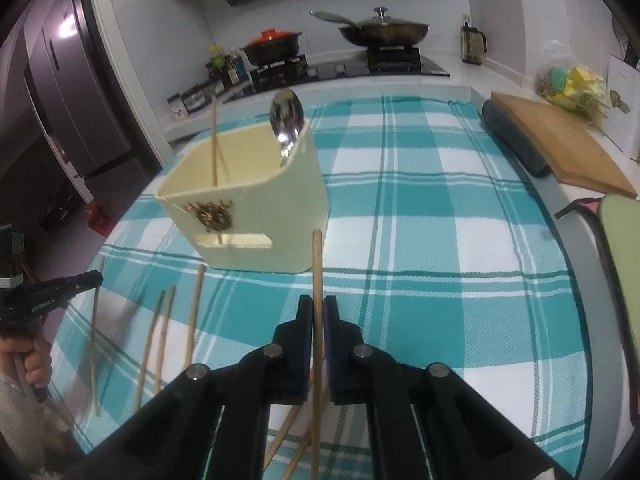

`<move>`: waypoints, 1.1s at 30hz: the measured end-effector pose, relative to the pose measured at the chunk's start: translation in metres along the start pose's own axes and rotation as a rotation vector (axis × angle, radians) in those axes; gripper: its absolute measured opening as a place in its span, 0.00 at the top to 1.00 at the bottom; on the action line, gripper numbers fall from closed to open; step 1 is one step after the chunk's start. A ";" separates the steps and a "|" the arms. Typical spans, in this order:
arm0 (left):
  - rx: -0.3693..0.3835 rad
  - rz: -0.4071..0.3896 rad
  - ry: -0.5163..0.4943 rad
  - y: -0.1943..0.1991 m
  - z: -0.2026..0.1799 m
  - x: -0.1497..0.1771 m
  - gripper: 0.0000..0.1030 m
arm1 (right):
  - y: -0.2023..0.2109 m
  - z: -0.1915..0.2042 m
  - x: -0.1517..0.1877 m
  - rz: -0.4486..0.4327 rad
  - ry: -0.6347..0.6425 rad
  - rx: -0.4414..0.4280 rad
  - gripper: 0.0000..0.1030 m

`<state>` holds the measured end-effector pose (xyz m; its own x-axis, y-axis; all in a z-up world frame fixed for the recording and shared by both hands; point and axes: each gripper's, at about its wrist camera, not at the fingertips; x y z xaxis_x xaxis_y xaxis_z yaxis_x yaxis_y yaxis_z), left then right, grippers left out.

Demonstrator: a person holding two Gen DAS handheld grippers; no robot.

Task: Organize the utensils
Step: 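Carry both chopsticks to the holder and open both tools to drop them in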

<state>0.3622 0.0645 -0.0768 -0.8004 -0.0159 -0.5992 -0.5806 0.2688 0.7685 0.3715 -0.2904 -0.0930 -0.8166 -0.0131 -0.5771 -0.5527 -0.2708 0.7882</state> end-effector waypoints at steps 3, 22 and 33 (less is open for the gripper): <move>0.024 -0.081 -0.003 0.039 -0.005 -0.002 0.95 | 0.040 0.013 0.001 -0.083 0.029 -0.006 0.95; 0.140 -0.287 -0.018 0.118 -0.036 -0.019 0.95 | 0.142 0.075 0.005 -0.456 0.129 -0.021 0.95; 0.163 -0.380 -0.058 0.140 -0.056 -0.105 0.95 | 0.119 0.080 -0.066 -0.488 0.137 -0.063 0.95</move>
Point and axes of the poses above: each gripper's, at about its wrist camera, not at the fingertips, and y roughly against the way its jaws point, z to its left, x to its underside, and after that the axes turned 6 degrees about z, right-handed
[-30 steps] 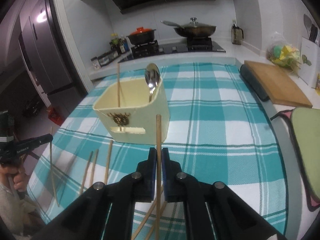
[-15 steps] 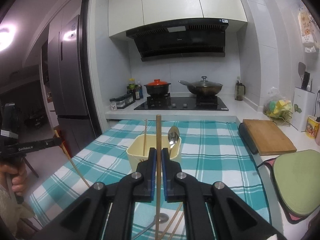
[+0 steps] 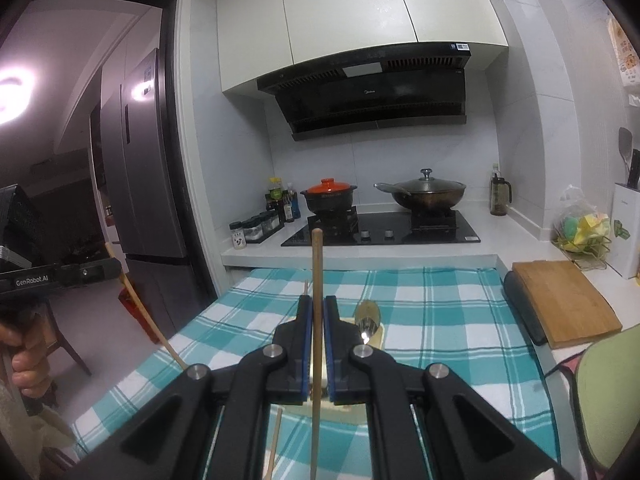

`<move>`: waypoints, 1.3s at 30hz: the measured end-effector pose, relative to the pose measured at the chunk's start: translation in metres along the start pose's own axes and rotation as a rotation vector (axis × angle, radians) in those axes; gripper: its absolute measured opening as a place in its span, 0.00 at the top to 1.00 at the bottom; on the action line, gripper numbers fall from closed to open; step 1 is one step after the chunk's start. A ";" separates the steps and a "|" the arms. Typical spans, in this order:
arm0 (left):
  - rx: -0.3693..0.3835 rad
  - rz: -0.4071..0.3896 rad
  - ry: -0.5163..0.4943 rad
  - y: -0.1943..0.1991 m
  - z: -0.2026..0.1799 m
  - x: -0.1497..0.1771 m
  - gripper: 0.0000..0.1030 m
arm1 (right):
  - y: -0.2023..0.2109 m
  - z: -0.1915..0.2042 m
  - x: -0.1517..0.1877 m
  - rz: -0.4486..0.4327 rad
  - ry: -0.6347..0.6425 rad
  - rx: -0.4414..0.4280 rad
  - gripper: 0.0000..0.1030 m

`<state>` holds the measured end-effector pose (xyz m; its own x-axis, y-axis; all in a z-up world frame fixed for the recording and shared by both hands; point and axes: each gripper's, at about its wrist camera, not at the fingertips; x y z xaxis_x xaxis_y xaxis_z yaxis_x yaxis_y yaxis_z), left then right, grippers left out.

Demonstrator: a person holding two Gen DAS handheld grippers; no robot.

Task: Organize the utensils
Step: 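Carry both chopsticks to the holder and open both tools to drop them in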

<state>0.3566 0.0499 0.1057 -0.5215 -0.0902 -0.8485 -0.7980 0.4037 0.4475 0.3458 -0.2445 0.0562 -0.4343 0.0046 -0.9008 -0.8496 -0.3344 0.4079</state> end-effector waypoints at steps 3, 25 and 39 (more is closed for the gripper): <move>-0.016 -0.017 -0.029 -0.020 -0.006 -0.029 0.95 | -0.021 0.001 -0.028 -0.035 0.011 -0.002 0.95; -0.094 0.372 0.008 -0.245 0.024 0.000 0.95 | -0.239 -0.028 0.009 0.337 -0.091 -0.090 0.94; -0.148 0.305 -0.082 -0.122 0.021 0.008 0.18 | -0.147 -0.013 -0.013 0.287 0.025 0.014 0.59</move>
Point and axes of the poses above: each gripper's, at about its wrist camera, not at the fingertips, and y roughly against the way its jaws point, z to its left, x to its underside, and after that the axes turned 6 degrees about z, right-handed
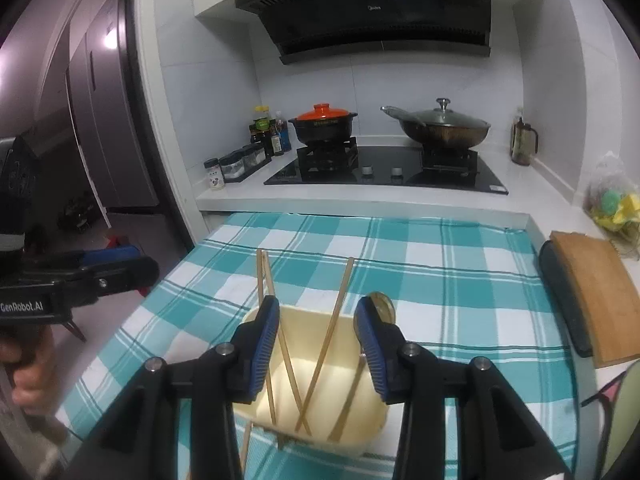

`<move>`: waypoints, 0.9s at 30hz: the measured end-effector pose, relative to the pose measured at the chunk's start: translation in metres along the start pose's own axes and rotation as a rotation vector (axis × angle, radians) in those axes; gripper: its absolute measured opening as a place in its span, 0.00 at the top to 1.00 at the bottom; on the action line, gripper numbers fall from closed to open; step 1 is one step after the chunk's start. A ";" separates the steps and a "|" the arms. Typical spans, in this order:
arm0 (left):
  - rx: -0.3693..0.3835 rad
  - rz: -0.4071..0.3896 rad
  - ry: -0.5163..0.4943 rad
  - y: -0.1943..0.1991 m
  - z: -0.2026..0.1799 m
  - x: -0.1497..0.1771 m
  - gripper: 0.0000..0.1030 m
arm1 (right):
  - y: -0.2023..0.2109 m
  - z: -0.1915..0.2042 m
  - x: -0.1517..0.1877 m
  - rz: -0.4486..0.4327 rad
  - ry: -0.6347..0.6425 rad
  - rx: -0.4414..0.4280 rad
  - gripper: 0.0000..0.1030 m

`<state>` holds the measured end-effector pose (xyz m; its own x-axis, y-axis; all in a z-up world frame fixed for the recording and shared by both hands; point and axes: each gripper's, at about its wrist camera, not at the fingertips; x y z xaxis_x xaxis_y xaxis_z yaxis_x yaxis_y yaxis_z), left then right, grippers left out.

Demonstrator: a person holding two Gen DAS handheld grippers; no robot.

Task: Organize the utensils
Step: 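Carry both chopsticks to the holder and open both tools to drop them in, then move both open tools back over the chopsticks on the cloth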

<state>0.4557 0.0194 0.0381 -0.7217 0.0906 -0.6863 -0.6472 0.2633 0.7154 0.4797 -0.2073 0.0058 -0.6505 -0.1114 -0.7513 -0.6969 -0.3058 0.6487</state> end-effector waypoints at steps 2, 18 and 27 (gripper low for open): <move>-0.017 0.013 -0.052 0.024 -0.001 0.031 0.15 | 0.027 0.007 0.017 0.017 0.048 0.020 0.59; 0.034 0.029 0.075 0.072 -0.064 0.286 0.07 | 0.159 0.060 0.267 0.052 -0.002 0.118 0.59; 0.029 -0.029 -0.032 0.095 -0.113 0.319 0.07 | 0.186 0.079 0.328 0.011 -0.094 0.167 0.59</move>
Point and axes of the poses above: each gripper's, at about its wrist camera, not at the fingertips, and y roughly against the way its jaws point, z to its left, x to its underside, and after that the axes turned 6 degrees about z, right-handed
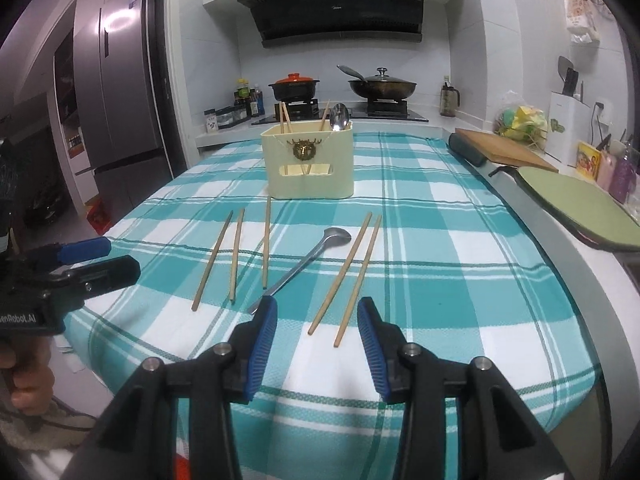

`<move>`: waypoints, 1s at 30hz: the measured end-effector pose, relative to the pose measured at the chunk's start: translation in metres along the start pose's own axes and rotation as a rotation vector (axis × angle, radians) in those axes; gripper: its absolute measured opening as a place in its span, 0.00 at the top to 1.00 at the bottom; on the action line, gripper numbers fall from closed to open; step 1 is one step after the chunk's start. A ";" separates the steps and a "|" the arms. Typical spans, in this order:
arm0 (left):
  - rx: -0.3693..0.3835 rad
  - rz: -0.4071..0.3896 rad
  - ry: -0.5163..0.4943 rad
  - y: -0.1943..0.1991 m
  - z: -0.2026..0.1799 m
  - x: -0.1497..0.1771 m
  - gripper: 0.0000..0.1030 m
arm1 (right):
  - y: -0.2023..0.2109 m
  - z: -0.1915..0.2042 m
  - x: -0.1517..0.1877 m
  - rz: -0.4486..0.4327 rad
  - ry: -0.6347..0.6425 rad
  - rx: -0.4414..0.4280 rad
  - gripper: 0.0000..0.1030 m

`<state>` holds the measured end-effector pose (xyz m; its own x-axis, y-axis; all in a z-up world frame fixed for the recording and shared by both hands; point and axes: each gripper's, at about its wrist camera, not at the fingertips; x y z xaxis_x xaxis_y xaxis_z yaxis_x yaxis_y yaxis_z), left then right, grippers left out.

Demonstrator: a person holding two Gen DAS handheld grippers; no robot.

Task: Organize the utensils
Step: 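Move both open tools back over the chopsticks on the cloth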

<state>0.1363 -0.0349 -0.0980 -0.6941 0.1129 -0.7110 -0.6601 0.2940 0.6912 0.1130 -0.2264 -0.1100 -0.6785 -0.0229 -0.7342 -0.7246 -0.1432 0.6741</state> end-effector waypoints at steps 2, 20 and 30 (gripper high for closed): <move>0.004 0.008 0.008 0.003 -0.001 0.004 0.07 | 0.004 0.001 0.003 0.006 -0.012 0.007 0.59; -0.111 0.071 0.163 -0.024 0.045 0.011 0.06 | -0.014 -0.017 0.014 0.021 -0.060 0.026 0.59; -0.123 0.149 0.221 -0.069 0.073 0.008 0.06 | -0.047 -0.035 0.016 0.100 -0.121 0.044 0.59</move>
<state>0.1973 0.0148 -0.1611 -0.8226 -0.0675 -0.5646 -0.5670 0.1708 0.8058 0.1400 -0.2545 -0.1563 -0.7550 0.0846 -0.6502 -0.6557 -0.1026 0.7480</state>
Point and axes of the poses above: each gripper's, at about its wrist camera, not at the fingertips, and y roughly against the way its jaws point, z to its left, x to its underside, and after that the axes turned 6 degrees about z, right-handed
